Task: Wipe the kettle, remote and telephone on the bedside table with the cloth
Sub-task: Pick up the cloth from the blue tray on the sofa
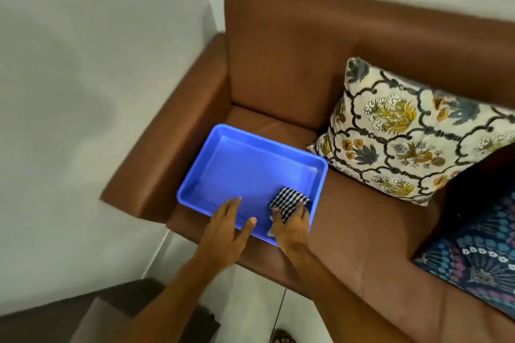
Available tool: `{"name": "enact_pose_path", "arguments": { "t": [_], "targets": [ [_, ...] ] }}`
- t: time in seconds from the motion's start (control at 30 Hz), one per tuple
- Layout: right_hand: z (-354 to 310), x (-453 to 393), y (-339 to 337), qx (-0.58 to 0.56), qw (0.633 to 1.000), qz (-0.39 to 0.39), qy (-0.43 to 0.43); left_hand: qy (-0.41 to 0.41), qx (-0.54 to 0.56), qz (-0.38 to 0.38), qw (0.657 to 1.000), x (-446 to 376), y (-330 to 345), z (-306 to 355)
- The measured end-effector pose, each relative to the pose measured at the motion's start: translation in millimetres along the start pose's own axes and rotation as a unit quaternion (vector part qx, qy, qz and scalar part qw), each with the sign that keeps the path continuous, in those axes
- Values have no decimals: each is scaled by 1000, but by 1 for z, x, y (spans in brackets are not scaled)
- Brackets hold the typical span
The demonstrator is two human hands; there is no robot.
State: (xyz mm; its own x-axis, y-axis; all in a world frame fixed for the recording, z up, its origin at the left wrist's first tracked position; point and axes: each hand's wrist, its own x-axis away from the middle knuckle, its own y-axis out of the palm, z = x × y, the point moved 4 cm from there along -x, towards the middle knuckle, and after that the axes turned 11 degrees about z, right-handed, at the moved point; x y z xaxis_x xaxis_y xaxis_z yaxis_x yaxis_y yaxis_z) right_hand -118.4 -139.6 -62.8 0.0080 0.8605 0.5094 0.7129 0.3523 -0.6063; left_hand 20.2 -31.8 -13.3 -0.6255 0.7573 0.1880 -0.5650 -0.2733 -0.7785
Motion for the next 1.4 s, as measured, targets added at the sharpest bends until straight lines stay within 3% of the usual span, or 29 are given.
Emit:
{"name": "enact_pose_path", "arguments": {
  "t": [0.13,0.33,0.5,0.6,0.73,0.8,0.93,1.07,1.2,1.4],
  "targets": [
    [14,-27,24,-43,997,39,41,-32,-17,-69,997,-37,69,-9],
    [29,-46,46,-70,992,84,69,-50,3,-109,993,-67,139,-22],
    [27,-50,49,-88,986,119,76,-210,174,-65,960,-71,155,-19],
    [26,-51,50,-92,985,97,112,-227,229,-88,942,-67,148,-17],
    [30,-44,40,-164,968,33,185,-232,299,-86,921,-58,119,-18],
    [25,-30,36,-202,962,2,183,-223,333,-82,912,-47,97,-18],
    [10,17,36,-248,961,-15,122,-248,359,-40,899,-12,46,-25],
    [-7,89,54,-250,957,-125,78,-270,414,-37,869,44,-19,-46],
    [-19,185,73,-249,945,-207,48,-282,398,0,873,115,-90,-84],
    [-16,355,114,-195,916,-345,-65,-330,444,131,822,267,-183,-164]
  ]
}}
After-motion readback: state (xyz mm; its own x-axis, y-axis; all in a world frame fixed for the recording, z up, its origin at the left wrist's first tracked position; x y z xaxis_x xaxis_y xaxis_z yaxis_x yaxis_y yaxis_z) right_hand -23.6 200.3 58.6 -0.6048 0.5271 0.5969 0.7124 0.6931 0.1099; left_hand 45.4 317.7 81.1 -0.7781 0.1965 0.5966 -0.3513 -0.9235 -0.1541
